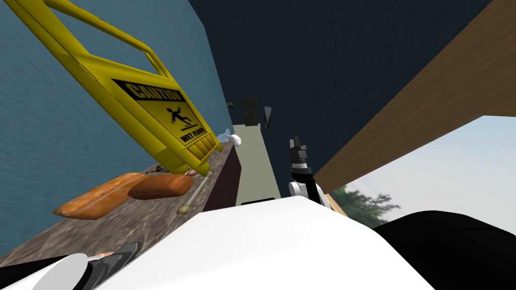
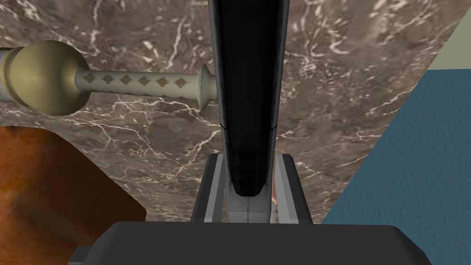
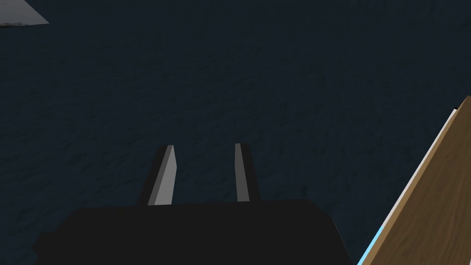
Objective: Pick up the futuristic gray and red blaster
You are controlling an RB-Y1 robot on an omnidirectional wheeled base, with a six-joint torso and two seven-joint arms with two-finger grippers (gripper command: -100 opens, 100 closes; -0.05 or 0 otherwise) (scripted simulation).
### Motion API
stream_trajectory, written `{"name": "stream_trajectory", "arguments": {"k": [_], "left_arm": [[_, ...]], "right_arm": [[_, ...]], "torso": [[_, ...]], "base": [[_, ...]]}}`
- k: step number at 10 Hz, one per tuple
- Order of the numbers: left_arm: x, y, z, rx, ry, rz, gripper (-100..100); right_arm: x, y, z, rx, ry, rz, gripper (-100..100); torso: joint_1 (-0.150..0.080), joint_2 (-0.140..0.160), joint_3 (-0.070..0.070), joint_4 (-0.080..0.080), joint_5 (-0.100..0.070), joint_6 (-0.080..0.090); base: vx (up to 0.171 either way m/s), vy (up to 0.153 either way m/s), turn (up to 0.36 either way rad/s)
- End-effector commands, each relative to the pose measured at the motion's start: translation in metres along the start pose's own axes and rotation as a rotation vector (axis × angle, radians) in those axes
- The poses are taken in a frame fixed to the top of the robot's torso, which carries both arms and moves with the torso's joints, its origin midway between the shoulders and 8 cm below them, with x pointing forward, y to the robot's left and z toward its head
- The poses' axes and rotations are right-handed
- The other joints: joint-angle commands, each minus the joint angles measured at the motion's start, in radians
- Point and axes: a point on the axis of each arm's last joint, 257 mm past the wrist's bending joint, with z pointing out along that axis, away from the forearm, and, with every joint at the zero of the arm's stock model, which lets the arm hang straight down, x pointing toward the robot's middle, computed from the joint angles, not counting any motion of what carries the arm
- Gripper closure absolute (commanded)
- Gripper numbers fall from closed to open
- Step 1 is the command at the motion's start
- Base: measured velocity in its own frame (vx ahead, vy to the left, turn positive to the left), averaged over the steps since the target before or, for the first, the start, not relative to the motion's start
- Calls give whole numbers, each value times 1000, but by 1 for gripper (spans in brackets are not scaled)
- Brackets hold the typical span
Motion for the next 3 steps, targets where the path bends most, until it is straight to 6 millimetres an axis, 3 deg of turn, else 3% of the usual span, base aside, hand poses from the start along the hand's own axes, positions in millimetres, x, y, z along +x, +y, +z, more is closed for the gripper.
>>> {"name": "stream_trajectory", "arguments": {"k": [1,2,3], "left_arm": [[3,2,-7,-1,1,5,100],[2,2,-4,0,1,2,100],[2,3,-5,-1,2,3,0]], "right_arm": [[0,0,0,0,0,0,0],[0,0,0,0,0,0,0],[0,0,0,0,0,0,0]], "torso": [[0,0,0,0,0,0],[0,0,0,0,0,0],[-1,1,0,0,0,0]], "base": [[22,14,21],[10,6,6],[0,0,0]]}}
